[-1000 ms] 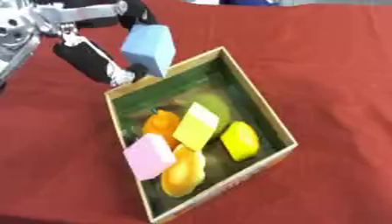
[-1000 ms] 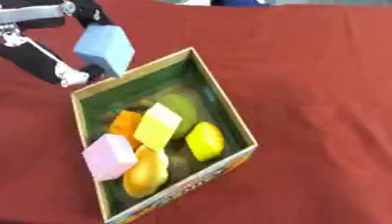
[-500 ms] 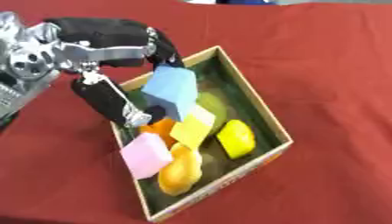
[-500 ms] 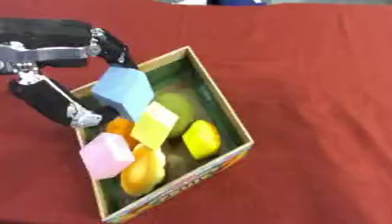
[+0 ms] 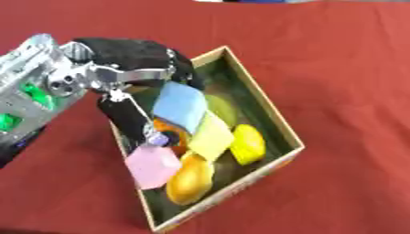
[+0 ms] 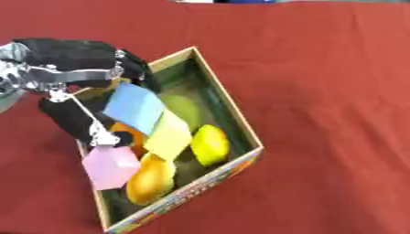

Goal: Pick up objects on the table and place them in the box.

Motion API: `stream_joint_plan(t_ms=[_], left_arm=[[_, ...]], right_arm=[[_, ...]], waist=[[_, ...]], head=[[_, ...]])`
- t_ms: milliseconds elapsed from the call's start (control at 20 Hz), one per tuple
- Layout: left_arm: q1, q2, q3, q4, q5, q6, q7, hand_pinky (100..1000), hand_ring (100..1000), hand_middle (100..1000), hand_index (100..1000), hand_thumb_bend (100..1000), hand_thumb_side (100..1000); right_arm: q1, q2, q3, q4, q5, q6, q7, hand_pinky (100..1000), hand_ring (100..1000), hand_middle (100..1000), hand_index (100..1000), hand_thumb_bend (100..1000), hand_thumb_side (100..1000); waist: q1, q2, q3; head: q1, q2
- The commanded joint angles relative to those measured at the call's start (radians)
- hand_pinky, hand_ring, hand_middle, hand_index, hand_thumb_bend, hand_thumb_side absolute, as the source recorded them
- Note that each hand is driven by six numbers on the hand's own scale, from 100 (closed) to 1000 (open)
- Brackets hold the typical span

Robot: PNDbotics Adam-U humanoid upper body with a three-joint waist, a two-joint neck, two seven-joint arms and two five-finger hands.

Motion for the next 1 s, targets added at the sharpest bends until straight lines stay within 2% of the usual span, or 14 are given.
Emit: stream_joint_plan(t_ms=[50, 200, 350, 450, 550, 600, 650, 700, 850, 1000], left_arm=[[-0.008, 0.01, 0.011, -0.001, -0.026, -0.036, -0.026, 883, 848, 850, 945, 538, 542], [0.0, 0.017, 0.037, -0.012, -0.047, -0.054, -0.043, 887, 862, 869, 958, 537, 594], [0.017, 0.031, 0.084, -0.049, -0.059, -0.049, -0.023, 882, 854, 863, 955, 526, 579], [0.027, 0.04, 0.132, -0.074, -0.064, -0.034, 0.032, 864, 830, 845, 940, 488, 555], [0.035, 0.042, 0.181, -0.081, -0.057, -0.018, 0.124, 844, 799, 818, 921, 440, 497], [0.039, 0.041, 0.206, -0.082, -0.052, -0.009, 0.174, 826, 765, 789, 897, 351, 439], [0.044, 0.038, 0.234, -0.083, -0.042, 0.004, 0.232, 819, 751, 775, 884, 315, 422], [0.052, 0.031, 0.265, -0.083, -0.024, 0.018, 0.295, 803, 717, 742, 847, 240, 396], [0.094, 0.002, 0.375, -0.083, 0.084, 0.044, 0.524, 778, 662, 679, 801, 188, 390], [0.158, -0.019, 0.473, -0.083, 0.238, 0.03, 0.78, 761, 644, 655, 791, 193, 438]], right_arm=[[-0.006, -0.017, -0.007, -0.015, -0.002, -0.001, 0.001, 836, 800, 691, 828, 100, 735], [-0.004, -0.017, -0.008, -0.015, -0.002, -0.001, 0.0, 836, 799, 691, 828, 100, 734], [-0.003, -0.018, -0.009, -0.015, -0.003, -0.002, -0.001, 836, 800, 691, 827, 100, 733], [-0.002, -0.018, -0.011, -0.015, -0.004, -0.003, -0.003, 836, 799, 692, 827, 100, 730], [-0.001, -0.019, -0.013, -0.015, -0.005, -0.004, -0.005, 836, 800, 692, 827, 100, 730], [-0.001, -0.02, -0.013, -0.015, -0.006, -0.004, -0.006, 836, 800, 692, 827, 100, 728], [-0.002, -0.021, -0.014, -0.015, -0.007, -0.005, -0.007, 836, 800, 692, 827, 100, 726], [-0.004, -0.022, -0.014, -0.015, -0.008, -0.006, -0.007, 836, 800, 693, 827, 100, 722], [-0.014, -0.033, -0.014, -0.015, -0.012, -0.012, -0.006, 835, 801, 694, 828, 100, 713], [-0.026, -0.049, -0.011, -0.015, -0.014, -0.022, -0.002, 836, 802, 696, 828, 100, 702]], waist=[[0.001, -0.019, 0.0], [0.001, -0.022, 0.002], [0.001, -0.025, 0.004], [0.0, -0.029, 0.008], [0.0, -0.033, 0.013], [0.001, -0.036, 0.016], [0.001, -0.038, 0.018], [0.0, -0.042, 0.021], [-0.001, -0.049, 0.029], [-0.005, -0.052, 0.038]], head=[[-0.003, -0.001], [-0.008, 0.003], [-0.014, 0.005], [-0.02, 0.008], [-0.026, 0.011], [-0.029, 0.013], [-0.032, 0.016], [-0.037, 0.02], [-0.052, 0.026], [-0.065, 0.025]])
